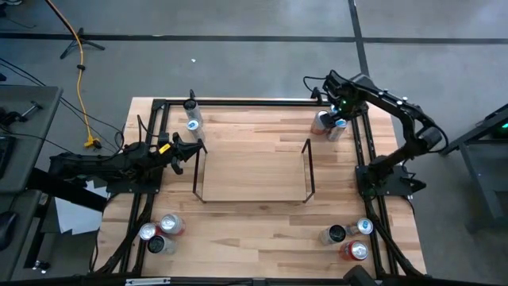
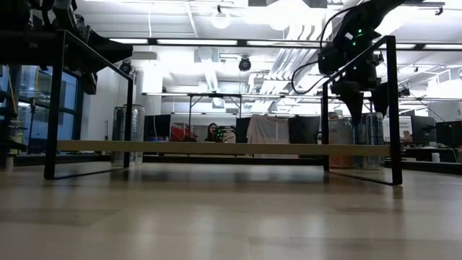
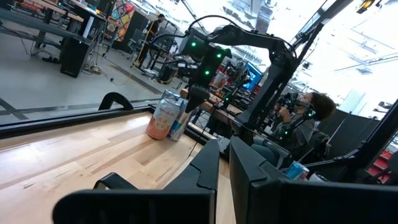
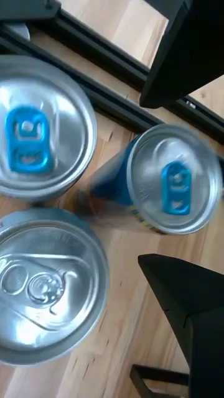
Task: Place canned beverage on shelf
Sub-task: Put the blue soda can on the shelf
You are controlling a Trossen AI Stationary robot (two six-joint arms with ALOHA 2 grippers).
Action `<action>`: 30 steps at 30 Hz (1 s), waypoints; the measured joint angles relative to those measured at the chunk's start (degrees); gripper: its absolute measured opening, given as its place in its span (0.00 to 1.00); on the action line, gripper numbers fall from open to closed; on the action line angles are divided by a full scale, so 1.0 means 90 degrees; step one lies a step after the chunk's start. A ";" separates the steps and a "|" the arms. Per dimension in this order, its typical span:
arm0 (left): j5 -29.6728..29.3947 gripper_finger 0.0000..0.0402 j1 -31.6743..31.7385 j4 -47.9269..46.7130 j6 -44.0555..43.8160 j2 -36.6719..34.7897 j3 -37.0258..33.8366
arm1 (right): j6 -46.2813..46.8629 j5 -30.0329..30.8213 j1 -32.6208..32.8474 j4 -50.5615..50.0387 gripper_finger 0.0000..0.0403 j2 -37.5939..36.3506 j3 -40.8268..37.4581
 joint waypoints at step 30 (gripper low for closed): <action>0.0002 0.00 0.0000 0.0000 0.0000 0.0000 0.0000 | -0.0211 0.0025 0.0114 -0.1005 0.56 -0.0189 0.0259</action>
